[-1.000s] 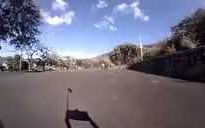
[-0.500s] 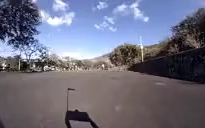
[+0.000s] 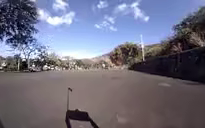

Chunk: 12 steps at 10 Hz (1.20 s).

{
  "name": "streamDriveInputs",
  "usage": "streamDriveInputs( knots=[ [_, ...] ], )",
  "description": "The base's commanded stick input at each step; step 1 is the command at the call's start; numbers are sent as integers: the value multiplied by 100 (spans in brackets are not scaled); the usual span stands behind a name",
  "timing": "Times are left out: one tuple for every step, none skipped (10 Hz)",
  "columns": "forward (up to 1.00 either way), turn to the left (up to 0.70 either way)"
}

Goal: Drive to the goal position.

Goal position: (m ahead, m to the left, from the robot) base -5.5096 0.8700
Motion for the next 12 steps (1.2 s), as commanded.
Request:
streamDriveInputs(
  knots=[
    [70, 0],
    [70, 0],
    [70, 0],
    [70, 0],
    [70, 0],
    [70, 0],
    [70, 0],
    [70, 0],
    [70, 0],
    [70, 0],
    [70, 0],
    [70, 0]
  ],
)
